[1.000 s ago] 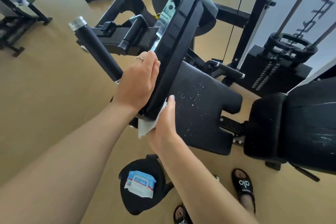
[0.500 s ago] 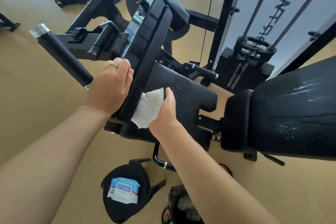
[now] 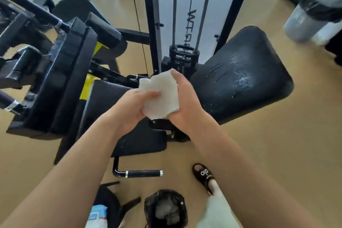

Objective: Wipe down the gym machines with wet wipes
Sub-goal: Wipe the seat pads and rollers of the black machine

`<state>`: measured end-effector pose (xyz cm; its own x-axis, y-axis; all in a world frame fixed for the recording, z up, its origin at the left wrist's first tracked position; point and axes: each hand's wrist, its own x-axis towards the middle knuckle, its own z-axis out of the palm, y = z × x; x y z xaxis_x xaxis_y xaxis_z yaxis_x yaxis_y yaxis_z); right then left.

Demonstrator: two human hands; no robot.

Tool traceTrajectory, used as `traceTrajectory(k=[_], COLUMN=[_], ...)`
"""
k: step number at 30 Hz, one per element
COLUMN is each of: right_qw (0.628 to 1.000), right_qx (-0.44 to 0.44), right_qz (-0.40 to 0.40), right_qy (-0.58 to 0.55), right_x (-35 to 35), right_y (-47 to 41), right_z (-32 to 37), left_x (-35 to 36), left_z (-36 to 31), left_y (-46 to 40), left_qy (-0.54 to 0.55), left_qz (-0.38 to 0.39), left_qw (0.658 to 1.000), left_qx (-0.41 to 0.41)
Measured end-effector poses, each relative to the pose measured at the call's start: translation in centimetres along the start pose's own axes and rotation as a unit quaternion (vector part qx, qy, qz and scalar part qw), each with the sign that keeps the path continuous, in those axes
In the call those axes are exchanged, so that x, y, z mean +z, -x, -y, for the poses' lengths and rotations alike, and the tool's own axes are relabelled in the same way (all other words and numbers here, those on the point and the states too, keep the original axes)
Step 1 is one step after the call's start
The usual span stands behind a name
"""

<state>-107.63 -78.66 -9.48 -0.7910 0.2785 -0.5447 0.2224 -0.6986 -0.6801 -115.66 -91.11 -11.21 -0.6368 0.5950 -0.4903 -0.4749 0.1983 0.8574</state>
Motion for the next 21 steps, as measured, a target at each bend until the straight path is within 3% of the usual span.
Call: traceTrajectory(k=[4, 10, 13, 15, 18, 21], right_qw=[0.996, 0.959, 0.926, 0.9, 0.897, 0.936], right_qx=[-0.025, -0.151, -0.262, -0.316, -0.29, -0.172], right_qz=[0.007, -0.021, -0.094, -0.163, -0.182, -0.103], right_qy=[0.089, 0.239, 0.254, 0.253, 0.281, 0.288], right_x=[-4.4, -15.0, -21.2, -24.5, -28.2, -29.9], right_y=[1.6, -0.1, -0.7, -0.9, -2.6, -5.4], right_z=[4.5, 12.9, 18.5, 21.8, 23.1, 20.5], left_x=[5.6, 16.3, 21.9, 25.5, 30.9, 35.4], left_z=[-0.4, -1.8, -3.1, -3.8, -3.7, -2.4], left_y=[-0.9, -5.9, -9.4, -11.3, -12.8, -13.3], left_qy=[-0.052, -0.069, -0.138, -0.227, -0.355, -0.385], left_qz=[-0.005, -0.12, -0.192, -0.239, -0.253, -0.216], left_qw=[0.998, 0.99, 0.97, 0.939, 0.888, 0.886], left_qx=[0.019, 0.029, 0.062, 0.101, 0.144, 0.14])
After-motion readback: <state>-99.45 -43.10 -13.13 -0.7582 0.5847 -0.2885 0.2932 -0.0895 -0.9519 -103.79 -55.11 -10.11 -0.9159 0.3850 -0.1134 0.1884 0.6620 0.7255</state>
